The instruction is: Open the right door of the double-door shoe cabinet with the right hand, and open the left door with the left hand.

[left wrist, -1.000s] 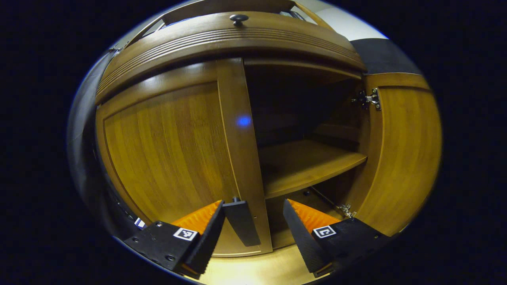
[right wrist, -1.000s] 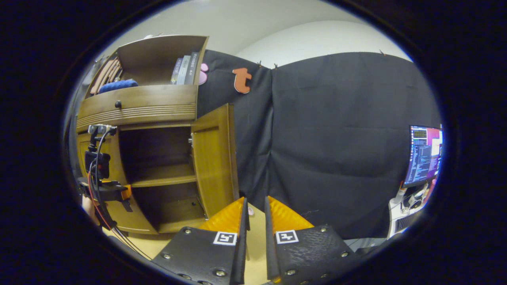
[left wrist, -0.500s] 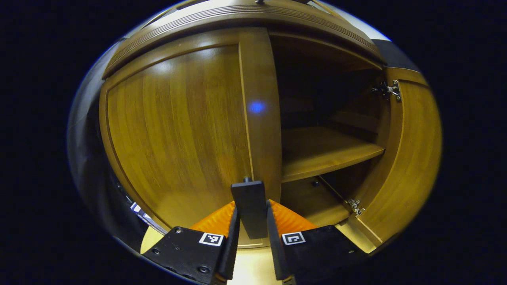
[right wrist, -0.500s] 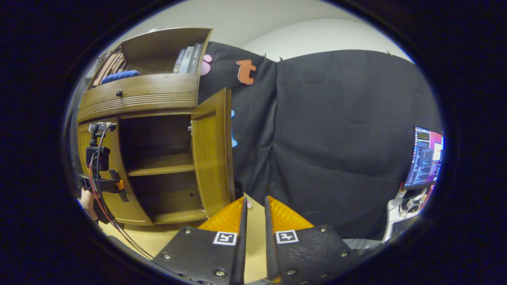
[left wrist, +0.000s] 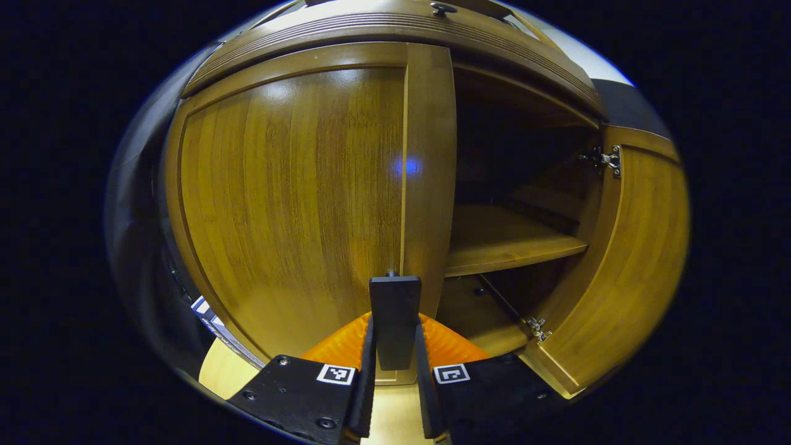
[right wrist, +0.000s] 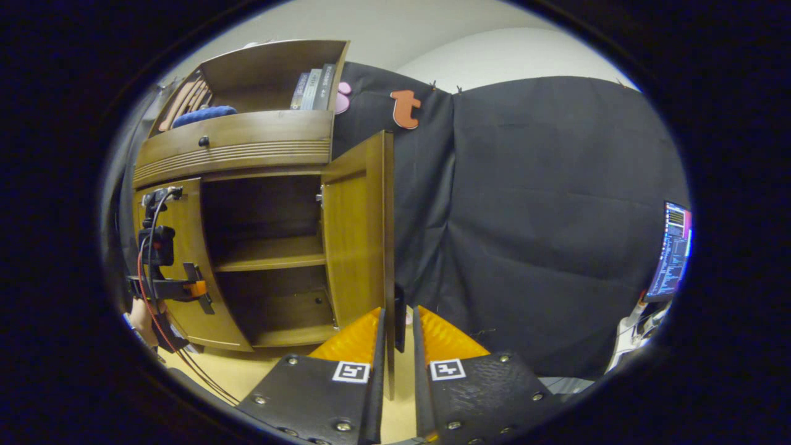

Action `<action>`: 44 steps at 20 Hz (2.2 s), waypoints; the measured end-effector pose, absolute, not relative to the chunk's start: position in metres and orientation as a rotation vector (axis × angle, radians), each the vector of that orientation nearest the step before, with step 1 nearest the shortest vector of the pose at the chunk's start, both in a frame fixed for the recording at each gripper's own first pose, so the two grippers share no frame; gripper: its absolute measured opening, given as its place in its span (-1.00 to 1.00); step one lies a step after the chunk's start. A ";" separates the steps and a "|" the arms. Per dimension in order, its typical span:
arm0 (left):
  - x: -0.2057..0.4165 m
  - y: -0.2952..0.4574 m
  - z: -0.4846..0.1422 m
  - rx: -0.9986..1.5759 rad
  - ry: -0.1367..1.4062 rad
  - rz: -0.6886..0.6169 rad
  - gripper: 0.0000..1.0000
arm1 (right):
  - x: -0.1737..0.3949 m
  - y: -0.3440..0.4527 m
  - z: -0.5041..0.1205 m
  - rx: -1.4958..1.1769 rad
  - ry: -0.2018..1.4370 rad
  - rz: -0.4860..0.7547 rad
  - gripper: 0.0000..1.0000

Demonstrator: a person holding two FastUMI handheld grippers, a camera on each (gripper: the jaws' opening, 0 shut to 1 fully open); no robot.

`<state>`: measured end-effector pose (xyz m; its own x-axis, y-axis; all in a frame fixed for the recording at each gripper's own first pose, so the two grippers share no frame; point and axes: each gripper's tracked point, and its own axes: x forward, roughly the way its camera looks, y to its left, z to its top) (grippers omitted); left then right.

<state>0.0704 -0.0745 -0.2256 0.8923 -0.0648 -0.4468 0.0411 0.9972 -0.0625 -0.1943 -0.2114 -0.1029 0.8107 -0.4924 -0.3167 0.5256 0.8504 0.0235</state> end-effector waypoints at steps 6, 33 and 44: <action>0.042 -0.070 -0.220 -0.078 0.452 -0.077 -0.39 | -0.188 -0.193 -0.109 0.105 0.332 -0.477 -0.57; -0.102 0.004 -0.192 -0.286 0.464 -0.011 -0.51 | -0.094 -0.039 -0.126 0.217 0.364 0.036 -0.57; -0.136 0.066 -0.185 -0.174 0.448 0.139 -0.72 | -0.080 0.028 -0.133 0.231 0.393 0.188 -0.57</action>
